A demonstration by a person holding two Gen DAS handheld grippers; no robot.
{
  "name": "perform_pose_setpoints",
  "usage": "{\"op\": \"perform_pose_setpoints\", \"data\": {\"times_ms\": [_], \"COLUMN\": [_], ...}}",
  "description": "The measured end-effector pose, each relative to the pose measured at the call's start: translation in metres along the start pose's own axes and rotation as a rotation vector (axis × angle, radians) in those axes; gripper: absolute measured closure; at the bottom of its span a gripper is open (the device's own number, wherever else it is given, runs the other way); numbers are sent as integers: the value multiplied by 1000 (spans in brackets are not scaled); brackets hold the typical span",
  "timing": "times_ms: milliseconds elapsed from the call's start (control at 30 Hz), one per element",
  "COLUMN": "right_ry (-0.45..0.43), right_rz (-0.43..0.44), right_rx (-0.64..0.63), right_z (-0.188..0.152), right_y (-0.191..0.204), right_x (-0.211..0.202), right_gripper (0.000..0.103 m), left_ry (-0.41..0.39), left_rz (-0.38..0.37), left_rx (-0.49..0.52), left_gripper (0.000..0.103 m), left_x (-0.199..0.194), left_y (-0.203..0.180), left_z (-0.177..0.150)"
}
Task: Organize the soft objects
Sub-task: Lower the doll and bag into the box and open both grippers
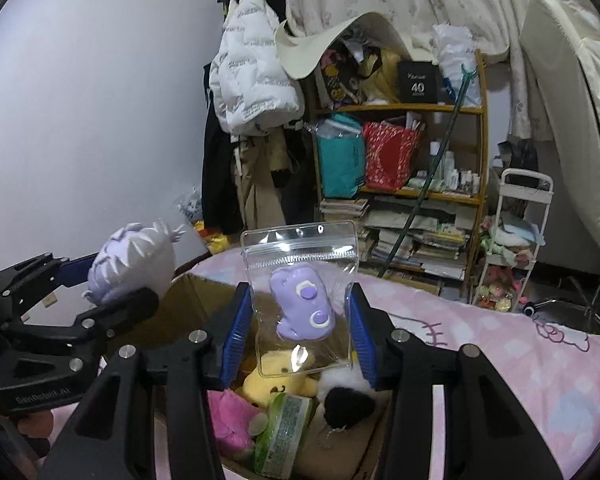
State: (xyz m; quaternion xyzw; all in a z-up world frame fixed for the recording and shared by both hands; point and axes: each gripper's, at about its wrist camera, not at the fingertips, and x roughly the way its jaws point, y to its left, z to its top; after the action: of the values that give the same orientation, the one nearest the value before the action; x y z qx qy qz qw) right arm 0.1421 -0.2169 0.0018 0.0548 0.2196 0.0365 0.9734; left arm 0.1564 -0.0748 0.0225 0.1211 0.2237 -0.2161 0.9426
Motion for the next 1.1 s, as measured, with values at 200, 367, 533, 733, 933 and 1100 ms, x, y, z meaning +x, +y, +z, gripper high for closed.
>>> {"op": "perform_pose_setpoints", "data": {"times_ms": [200,367,533,733,933,1100], "right_ry": [30,47,72,79,68,42], "right_rz": [24,34,35,31,-3,-32], "right_rx": [26,44,67,80,69,89], "right_z": [-8,-12,-15,-15,-15,-11], "right_y": [-4,-8,-13,-16,-16,-19], "right_x": [8,11,15,12,3,-13], "right_gripper": [53,52,51,40,26,3], "left_ry": [53,73,79,80,62,52], "left_rz": [-27,-29,-56,-40,5,30], "left_rx": [-19,-18,-45,-20,-17,-45], "left_gripper": [36,35,27,21,12,8], "left_x": [15,20,22,18,9,-9], "left_y": [0,1,0,-5,-3,5], "left_z": [-9,-13,-15,-17,-22,-19]}}
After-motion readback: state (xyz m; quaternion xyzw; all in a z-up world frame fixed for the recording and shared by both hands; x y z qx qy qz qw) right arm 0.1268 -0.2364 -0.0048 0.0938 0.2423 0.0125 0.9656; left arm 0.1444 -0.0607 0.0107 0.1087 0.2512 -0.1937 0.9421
